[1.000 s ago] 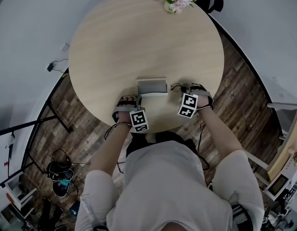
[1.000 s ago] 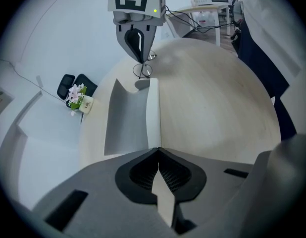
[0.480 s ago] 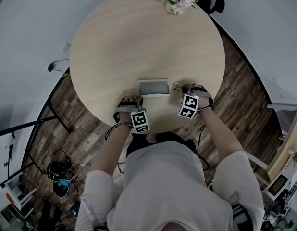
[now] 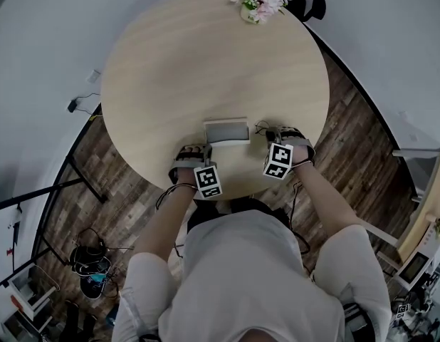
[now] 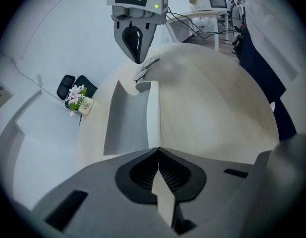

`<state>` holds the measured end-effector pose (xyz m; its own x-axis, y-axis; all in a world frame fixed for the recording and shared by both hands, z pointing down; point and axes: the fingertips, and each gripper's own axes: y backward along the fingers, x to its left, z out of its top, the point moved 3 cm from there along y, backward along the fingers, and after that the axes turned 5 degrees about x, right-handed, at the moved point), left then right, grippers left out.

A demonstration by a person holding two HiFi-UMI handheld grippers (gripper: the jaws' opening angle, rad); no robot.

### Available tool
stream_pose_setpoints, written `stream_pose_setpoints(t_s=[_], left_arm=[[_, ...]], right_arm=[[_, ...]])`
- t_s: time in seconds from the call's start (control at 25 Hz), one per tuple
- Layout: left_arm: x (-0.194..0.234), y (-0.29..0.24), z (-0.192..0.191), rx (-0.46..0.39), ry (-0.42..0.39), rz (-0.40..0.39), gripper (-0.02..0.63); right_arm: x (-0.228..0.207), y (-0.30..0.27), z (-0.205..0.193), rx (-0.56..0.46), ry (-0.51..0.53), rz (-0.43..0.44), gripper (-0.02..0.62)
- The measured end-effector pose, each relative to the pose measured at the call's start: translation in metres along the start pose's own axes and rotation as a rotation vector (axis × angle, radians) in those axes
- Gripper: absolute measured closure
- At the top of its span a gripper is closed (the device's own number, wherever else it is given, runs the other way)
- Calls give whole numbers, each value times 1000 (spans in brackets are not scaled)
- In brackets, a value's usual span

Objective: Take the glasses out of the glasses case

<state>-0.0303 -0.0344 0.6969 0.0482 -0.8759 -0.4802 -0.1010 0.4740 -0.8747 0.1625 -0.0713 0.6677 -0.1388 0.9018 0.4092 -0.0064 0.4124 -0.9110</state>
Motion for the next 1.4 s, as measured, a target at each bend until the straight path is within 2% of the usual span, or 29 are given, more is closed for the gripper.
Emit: stream_pose_setpoints(t_s=[0.12, 0.48, 0.92, 1.16, 1.4], left_arm=[[-1, 1, 0, -10, 8, -4, 598], [-2, 1, 0, -9, 10, -2, 598], [-1, 3, -3, -23, 30, -39, 598], [27, 26, 8, -138, 173, 10, 600], [68, 79, 12, -328, 434, 82, 598]], right_arm=[[-5, 7, 12, -25, -29, -6, 583], [-42, 20, 57, -85, -10, -85, 583], [-43, 41, 71, -125, -50, -116, 583], [-52, 64, 74, -190, -176, -166, 583], [-66, 105, 82, -322, -382, -225, 583]])
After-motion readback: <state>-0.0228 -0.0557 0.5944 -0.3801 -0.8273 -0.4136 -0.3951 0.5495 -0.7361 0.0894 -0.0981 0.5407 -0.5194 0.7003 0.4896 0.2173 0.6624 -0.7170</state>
